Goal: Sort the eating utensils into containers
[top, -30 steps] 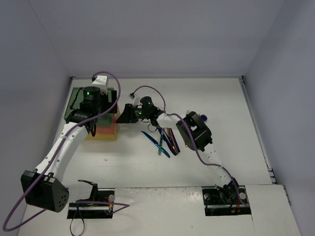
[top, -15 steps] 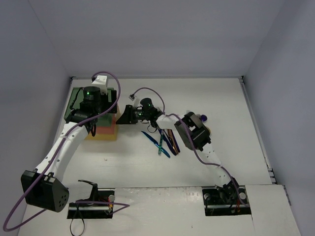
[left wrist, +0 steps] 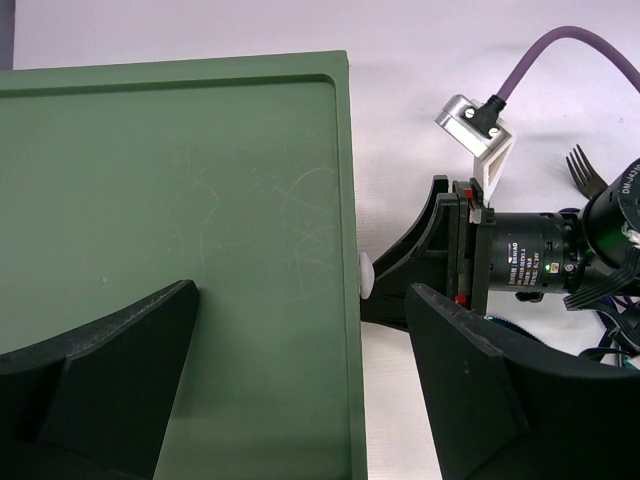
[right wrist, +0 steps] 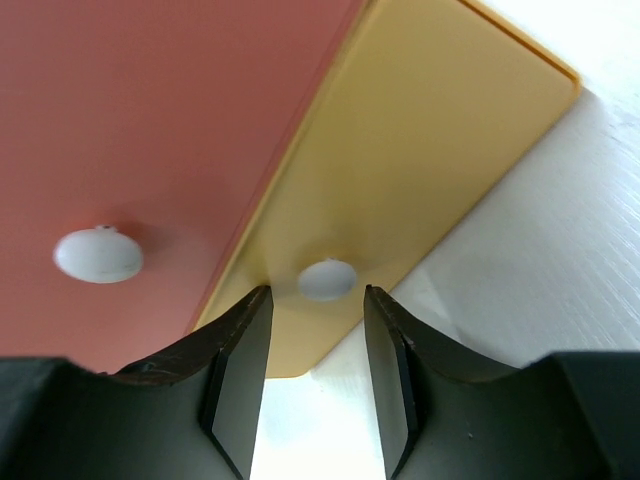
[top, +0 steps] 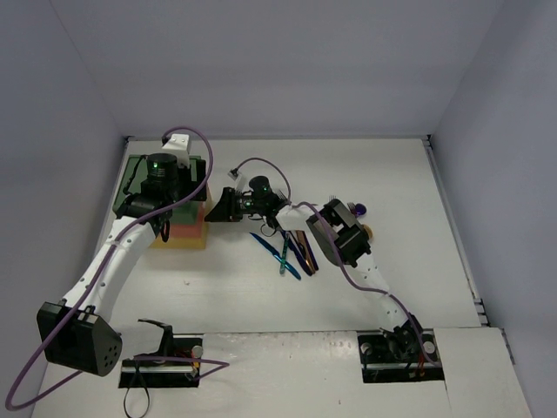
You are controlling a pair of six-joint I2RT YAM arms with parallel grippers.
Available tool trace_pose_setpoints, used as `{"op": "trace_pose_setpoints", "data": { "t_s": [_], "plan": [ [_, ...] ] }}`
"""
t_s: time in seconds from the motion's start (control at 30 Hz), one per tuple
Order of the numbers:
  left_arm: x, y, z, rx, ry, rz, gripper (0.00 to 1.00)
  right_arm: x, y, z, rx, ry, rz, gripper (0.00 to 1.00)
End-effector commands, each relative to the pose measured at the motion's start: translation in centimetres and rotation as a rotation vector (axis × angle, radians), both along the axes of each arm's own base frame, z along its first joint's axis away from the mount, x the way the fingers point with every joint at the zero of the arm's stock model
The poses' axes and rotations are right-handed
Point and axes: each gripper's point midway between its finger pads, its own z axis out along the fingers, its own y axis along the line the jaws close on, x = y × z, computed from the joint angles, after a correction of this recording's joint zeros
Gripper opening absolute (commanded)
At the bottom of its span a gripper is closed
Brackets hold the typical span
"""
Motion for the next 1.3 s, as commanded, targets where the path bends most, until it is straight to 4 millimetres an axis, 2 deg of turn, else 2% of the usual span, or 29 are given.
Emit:
{"op": "trace_pose_setpoints", "data": {
  "t_s": [0.0, 0.13, 0.23, 0.37, 0.47, 0.57, 0.67, 1.0, 1.27],
  "plan": [
    [-0.7, -0.4, -1.3, -0.026, 0.070, -0.009, 0.81, 0.1, 1.6, 6.4, 0.171, -0.153, 0.047, 0.31],
    [-0.7, -0.4, -1.3, -0.026, 0.070, -0.008, 0.81, 0.1, 1.6, 6.8, 0.182, -0.162, 0.043, 0.22],
    [-0.7, -0.3, -1.3, -0.023, 0.070, -0.005, 0.81, 0.1, 1.5, 6.7, 0.180, -0.163, 0.041, 0.11],
    [-0.8, -0.2, -1.4, -0.020, 0.074, -0.005, 0.81, 0.1, 1.3, 6.6, 0.178, -0.166, 0.031, 0.02],
    [-0.8, -0.2, -1.4, -0.019, 0.074, -0.003, 0.81, 0.3, 1.0, 6.6, 0.176, -0.168, 0.026, 0.00],
    [-0.8, -0.2, -1.4, -0.020, 0.075, -0.005, 0.81, 0.4, 1.0, 6.6, 0.175, -0.166, 0.019, 0.26],
    [-0.8, -0.3, -1.5, -0.021, 0.076, -0.007, 0.81, 0.5, 1.1, 6.5, 0.177, -0.164, 0.019, 0.40],
    [-0.7, -0.8, -1.6, -0.035, 0.079, -0.025, 0.81, 0.8, 1.5, 5.8, 0.182, -0.145, 0.035, 0.53],
    [-0.7, -1.0, -1.8, -0.040, 0.088, -0.032, 0.81, 0.6, 1.9, 5.7, 0.209, -0.142, 0.067, 0.56]
  ]
}}
